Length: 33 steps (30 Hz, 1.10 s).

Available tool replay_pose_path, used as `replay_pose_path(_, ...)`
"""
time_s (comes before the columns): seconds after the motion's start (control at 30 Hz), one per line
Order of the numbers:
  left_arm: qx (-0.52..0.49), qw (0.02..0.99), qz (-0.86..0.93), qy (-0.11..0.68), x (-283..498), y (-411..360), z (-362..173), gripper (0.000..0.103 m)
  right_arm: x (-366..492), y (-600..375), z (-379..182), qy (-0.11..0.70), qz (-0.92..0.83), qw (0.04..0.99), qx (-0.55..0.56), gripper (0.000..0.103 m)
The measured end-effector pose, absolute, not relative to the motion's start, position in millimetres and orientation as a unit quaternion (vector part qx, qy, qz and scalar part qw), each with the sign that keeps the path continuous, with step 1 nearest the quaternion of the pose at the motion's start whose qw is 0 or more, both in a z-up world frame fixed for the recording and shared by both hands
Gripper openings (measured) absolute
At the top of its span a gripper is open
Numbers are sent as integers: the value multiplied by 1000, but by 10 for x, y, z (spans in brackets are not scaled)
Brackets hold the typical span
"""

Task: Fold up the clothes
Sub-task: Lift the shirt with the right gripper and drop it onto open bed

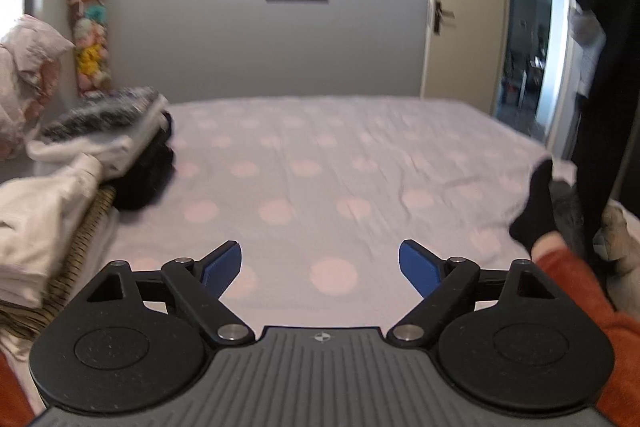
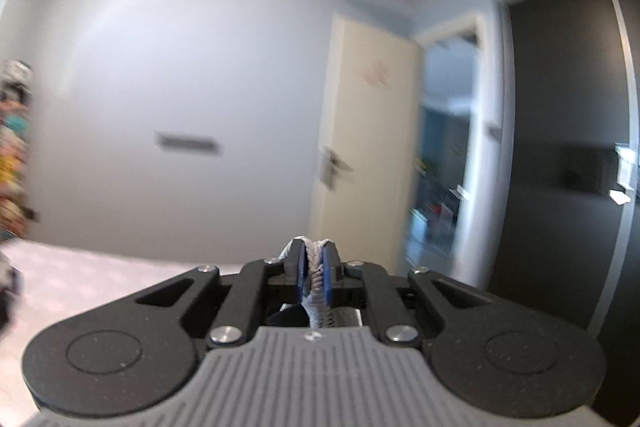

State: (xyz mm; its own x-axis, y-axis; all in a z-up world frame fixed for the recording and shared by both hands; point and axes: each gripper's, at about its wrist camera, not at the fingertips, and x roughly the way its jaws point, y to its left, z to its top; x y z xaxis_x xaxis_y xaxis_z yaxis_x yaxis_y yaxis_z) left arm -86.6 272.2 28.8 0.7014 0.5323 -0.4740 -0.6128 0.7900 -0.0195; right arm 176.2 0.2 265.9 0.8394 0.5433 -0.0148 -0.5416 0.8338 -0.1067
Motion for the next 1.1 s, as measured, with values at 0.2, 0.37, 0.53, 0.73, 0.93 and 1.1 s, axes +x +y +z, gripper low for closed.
replay_pose_path(0.2, -77, 915, 355, 174, -1272, 2808, 646, 102, 962, 571, 3045, -48, 392, 918, -24, 10)
replay_pose_path(0.37, -95, 912, 364, 166, -1467, 2834, 622, 102, 456, 1066, 2748, -10, 485, 874, -14, 10)
replay_pose_path(0.53, -112, 904, 358, 205, -1530, 2877, 306, 102, 376, 1656, 1599, 110, 544, 831, -34, 10)
replay_pose_path(0.73, -143, 891, 345, 257, -1565, 3024, -173, 102, 652, 2004, -22, 231, 499, 830, -94, 10)
replay_pose_path(0.93, -185, 894, 299, 279, -1534, 3119, -511, 101, 956, 1813, -857, 338, 416, 836, -120, 11)
replay_pose_path(1.1, -182, 910, 227, 295, -1492, 3003, -720, 101, 1058, 1688, -1007, 370, 414, 820, -138, 18)
